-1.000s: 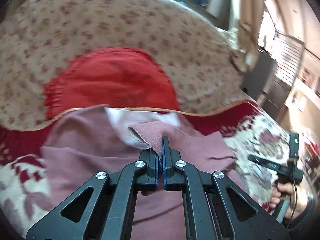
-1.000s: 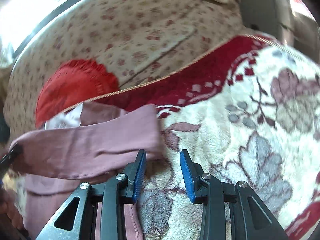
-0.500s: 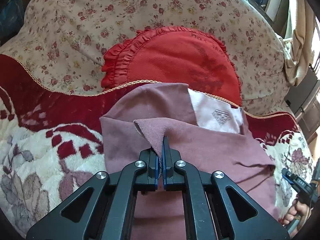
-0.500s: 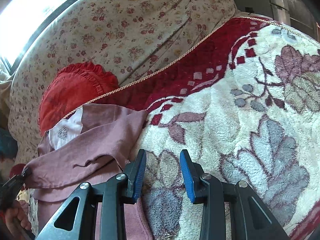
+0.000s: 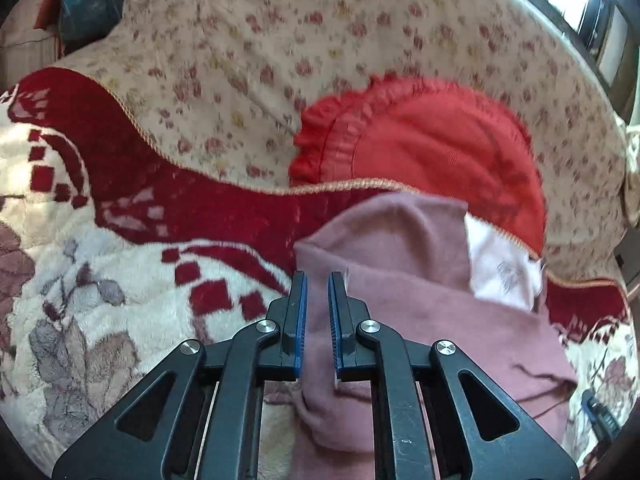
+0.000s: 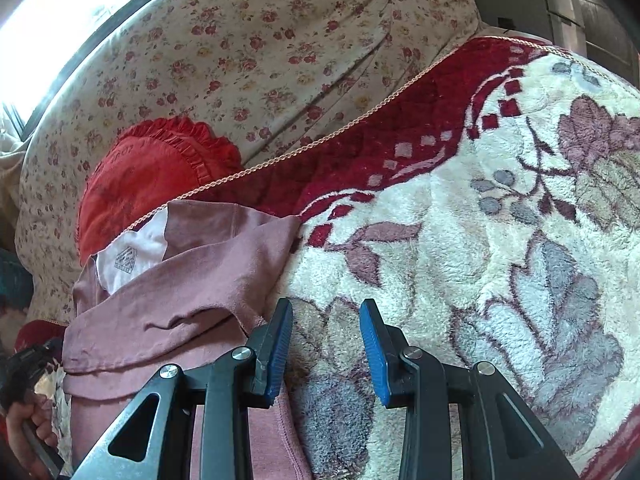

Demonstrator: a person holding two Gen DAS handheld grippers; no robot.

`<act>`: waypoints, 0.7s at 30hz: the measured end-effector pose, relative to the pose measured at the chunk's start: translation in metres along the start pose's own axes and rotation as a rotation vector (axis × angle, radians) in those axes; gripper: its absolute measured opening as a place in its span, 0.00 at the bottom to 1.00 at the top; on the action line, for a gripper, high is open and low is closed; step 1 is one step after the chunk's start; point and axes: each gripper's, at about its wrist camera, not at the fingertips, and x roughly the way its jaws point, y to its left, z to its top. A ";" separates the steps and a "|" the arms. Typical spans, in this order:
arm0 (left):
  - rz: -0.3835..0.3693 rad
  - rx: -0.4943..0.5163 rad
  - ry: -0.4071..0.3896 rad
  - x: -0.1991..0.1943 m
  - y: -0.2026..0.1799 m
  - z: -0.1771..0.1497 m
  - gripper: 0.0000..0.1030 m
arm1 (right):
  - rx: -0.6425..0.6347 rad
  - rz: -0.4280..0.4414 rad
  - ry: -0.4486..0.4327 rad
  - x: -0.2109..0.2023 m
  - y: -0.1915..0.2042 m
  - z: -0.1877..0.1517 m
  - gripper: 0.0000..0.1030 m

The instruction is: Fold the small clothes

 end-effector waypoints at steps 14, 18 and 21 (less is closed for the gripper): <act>-0.026 0.133 0.157 0.042 -0.042 -0.021 0.33 | -0.450 -0.089 -0.024 0.018 0.052 0.036 0.32; -0.020 0.184 0.150 0.043 -0.052 -0.027 0.51 | -0.449 -0.007 0.048 0.044 0.058 0.038 0.29; -0.018 0.179 0.145 0.043 -0.054 -0.027 0.53 | -0.528 0.007 0.097 0.058 0.078 0.027 0.29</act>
